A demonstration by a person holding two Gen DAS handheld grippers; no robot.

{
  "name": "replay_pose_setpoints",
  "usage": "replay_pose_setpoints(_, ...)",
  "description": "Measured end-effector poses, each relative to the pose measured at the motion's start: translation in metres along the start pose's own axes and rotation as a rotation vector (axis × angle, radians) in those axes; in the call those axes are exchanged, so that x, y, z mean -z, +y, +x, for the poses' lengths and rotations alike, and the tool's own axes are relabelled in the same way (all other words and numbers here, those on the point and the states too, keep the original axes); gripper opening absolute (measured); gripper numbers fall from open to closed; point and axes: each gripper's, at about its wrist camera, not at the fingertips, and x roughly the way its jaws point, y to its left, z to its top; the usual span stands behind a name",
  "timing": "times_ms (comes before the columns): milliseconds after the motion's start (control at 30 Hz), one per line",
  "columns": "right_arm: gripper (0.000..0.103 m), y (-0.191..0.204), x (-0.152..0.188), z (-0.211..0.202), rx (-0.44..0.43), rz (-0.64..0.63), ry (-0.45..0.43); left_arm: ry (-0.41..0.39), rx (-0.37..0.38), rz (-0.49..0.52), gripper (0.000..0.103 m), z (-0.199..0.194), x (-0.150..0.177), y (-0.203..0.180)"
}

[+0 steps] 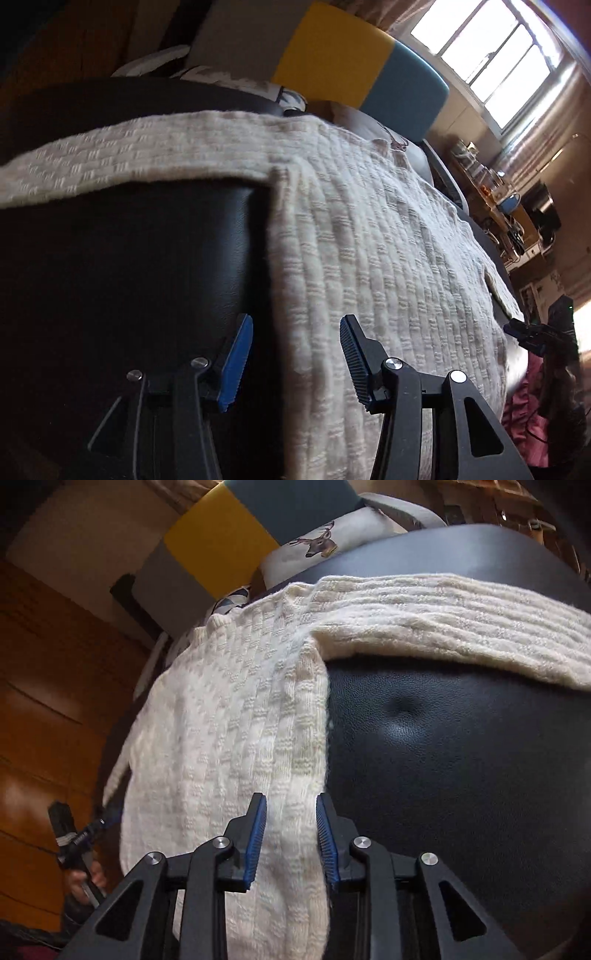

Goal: Fold clothes
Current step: 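Fold the sweater side inward with the right gripper and release, then grasp the sweater side again with the right gripper and smooth it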

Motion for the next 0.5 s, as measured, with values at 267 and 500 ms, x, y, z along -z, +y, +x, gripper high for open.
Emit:
replay_pose_setpoints(267,0.033,-0.02,-0.003,0.034,-0.067,0.076,0.074,0.014,0.1,-0.03,0.051,0.006,0.011,0.006)
replay_pose_setpoints(500,0.035,-0.01,-0.003,0.044,-0.079,0.054,0.066,0.023,-0.005,0.077,0.047,0.029,0.004,-0.018)
